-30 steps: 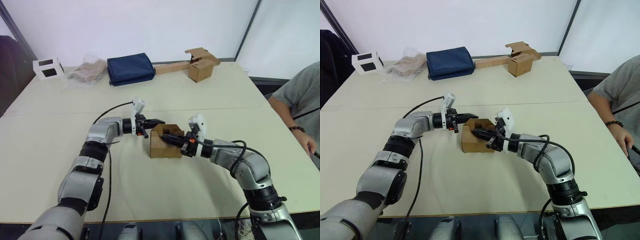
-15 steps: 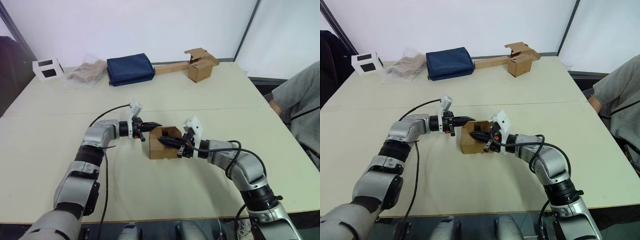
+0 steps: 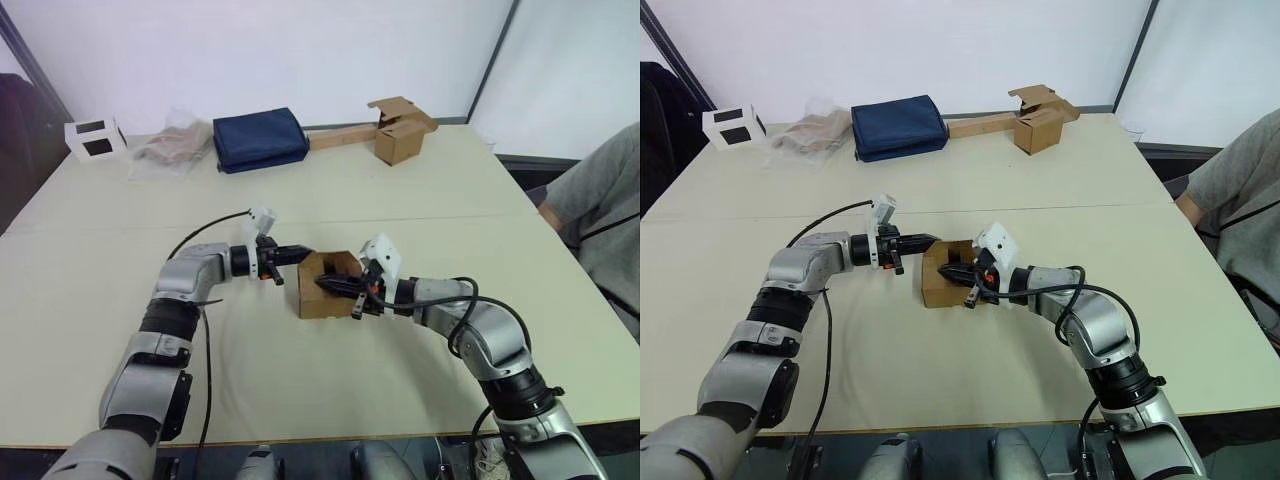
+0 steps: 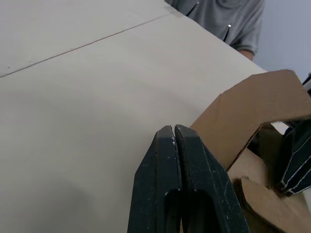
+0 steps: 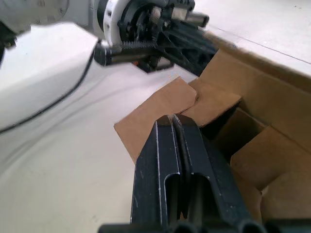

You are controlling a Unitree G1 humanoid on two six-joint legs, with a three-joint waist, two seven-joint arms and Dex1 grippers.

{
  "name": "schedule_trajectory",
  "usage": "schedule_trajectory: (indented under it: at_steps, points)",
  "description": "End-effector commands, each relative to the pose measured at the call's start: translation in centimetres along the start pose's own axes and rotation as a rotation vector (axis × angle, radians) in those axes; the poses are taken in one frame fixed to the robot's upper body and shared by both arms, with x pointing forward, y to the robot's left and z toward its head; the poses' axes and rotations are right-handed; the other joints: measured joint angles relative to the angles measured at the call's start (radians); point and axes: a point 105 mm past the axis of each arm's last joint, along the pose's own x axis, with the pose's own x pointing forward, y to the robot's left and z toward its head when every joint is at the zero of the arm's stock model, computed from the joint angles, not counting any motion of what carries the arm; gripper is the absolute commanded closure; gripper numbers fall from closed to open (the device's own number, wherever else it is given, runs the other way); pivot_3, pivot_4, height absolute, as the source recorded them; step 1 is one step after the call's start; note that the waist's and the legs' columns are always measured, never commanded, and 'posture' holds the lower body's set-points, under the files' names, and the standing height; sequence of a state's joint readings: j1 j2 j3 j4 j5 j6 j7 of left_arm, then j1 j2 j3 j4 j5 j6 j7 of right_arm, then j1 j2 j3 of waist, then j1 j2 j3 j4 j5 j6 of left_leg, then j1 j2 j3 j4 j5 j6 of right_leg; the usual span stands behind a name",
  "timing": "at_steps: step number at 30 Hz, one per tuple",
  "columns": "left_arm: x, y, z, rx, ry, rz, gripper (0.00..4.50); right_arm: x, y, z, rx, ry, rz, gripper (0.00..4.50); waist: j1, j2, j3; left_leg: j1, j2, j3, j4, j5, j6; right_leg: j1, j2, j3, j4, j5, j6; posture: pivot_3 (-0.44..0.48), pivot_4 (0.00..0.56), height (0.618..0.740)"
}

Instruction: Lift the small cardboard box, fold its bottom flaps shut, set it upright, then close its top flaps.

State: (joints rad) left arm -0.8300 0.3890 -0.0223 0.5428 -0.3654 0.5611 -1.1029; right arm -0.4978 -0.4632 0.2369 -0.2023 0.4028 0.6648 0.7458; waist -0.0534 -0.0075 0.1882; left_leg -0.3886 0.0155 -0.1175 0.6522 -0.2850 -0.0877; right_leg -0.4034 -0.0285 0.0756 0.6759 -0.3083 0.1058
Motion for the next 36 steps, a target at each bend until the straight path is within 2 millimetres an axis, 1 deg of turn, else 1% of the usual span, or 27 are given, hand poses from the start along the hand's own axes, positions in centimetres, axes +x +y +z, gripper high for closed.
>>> schedule_trajectory:
  at_steps: [1,3,6,9,11,14,15,17,20,25,31,33,36]
  points:
    - [-1.7,0.7,1.1,0.036,-0.036,0.047,4.45,0.0,0.0,-1.1,-0.107,0.113,-0.024,4.5,0.0,0.0,0.0,0.0,0.0,0.0,0.0,0.0,0.0,0.0,0.0,0.0,0.0,0.0,0.0,0.0,0.15,0.74]
    - [-1.9,0.6,1.2,0.04,-0.037,0.043,4.45,0.2,0.1,-0.8,-0.127,0.106,-0.025,4.5,0.0,0.0,0.0,0.0,0.0,0.0,0.0,0.0,0.0,0.0,0.0,0.0,0.0,0.0,0.0,0.0,0.15,0.74]
    - [-2.2,0.0,1.5,0.046,-0.047,0.022,4.45,0.4,0.2,0.4,-0.096,0.052,-0.027,4.5,0.002,0.0,0.0,0.0,0.0,0.0,0.0,0.0,0.0,0.0,0.0,0.0,0.0,0.0,0.0,0.0,0.15,0.74]
    - [-3.4,-2.4,2.5,0.062,-0.082,-0.087,4.45,0.0,0.3,1.8,-0.062,-0.012,-0.026,4.5,-0.001,0.0,0.0,-0.001,0.0,0.0,0.0,0.0,0.0,-0.001,0.0,0.0,0.0,0.0,0.0,0.0,0.15,0.74]
    - [-3.9,-3.4,2.7,0.071,-0.081,-0.122,4.45,-0.1,0.3,2.2,-0.046,-0.031,-0.028,4.5,-0.004,0.0,0.0,-0.001,0.0,0.0,-0.001,0.0,0.0,-0.002,0.0,0.0,0.0,0.0,0.0,0.0,0.15,0.74]
    - [-4.7,-5.5,3.0,0.061,-0.08,-0.21,4.45,-0.6,0.1,2.8,-0.023,-0.057,-0.036,4.5,-0.005,0.0,0.0,-0.001,0.0,0.0,-0.001,0.0,0.0,-0.002,0.0,0.0,0.0,0.0,0.0,0.0,0.15,0.74]
    - [-4.9,-6.2,2.7,0.073,-0.054,-0.236,4.45,-0.8,0.0,3.0,-0.02,-0.063,-0.042,4.5,-0.005,0.0,0.0,-0.001,0.0,0.0,-0.001,0.0,0.0,-0.002,0.0,0.0,0.0,0.0,0.0,0.0,0.15,0.74]
    - [-4.7,-6.9,2.1,0.088,-0.014,-0.256,4.45,-1.2,-0.1,3.2,-0.014,-0.068,-0.05,4.5,-0.005,0.0,0.0,-0.001,0.0,0.0,-0.001,0.0,0.0,-0.002,0.0,0.0,0.0,0.0,0.0,0.0,0.15,0.74]
    - [-3.9,-6.7,1.4,0.094,0.006,-0.237,4.45,-1.5,-0.3,3.1,-0.011,-0.065,-0.063,4.5,0.001,0.0,0.0,-0.001,0.0,0.0,-0.001,0.0,0.0,-0.001,0.0,0.0,0.0,0.0,0.0,0.0,0.15,0.74]
    - [-1.8,-5.8,-0.7,0.133,0.07,-0.18,4.45,-1.8,-0.1,3.2,-0.001,-0.069,-0.07,4.5,0.008,0.0,0.0,-0.001,0.0,0.0,-0.001,0.0,0.0,-0.001,0.0,0.0,-0.001,0.0,0.0,0.0,0.15,0.74]
    - [-1.1,-5.2,-2.0,0.154,0.116,-0.176,4.45,-2.0,0.2,3.5,-0.002,-0.077,-0.078,4.5,0.008,0.0,0.0,-0.001,0.0,0.0,-0.001,0.0,0.0,-0.002,0.0,0.0,-0.001,0.0,0.0,0.0,0.15,0.74]
    - [-1.0,-5.3,-1.9,0.157,0.115,-0.181,4.45,-2.5,0.2,4.4,-0.019,-0.099,-0.08,4.5,0.008,0.0,0.0,-0.001,0.0,0.0,-0.001,0.0,0.0,-0.001,0.0,0.0,-0.001,0.0,0.0,0.0,0.15,0.74]
    - [-1.0,-5.4,-1.5,0.164,0.106,-0.187,4.45,-3.8,-0.1,7.4,-0.041,-0.199,-0.075,4.5,0.009,0.0,0.0,-0.001,0.0,0.0,-0.001,0.0,0.0,-0.001,0.0,0.0,-0.001,0.0,0.0,0.0,0.15,0.74]
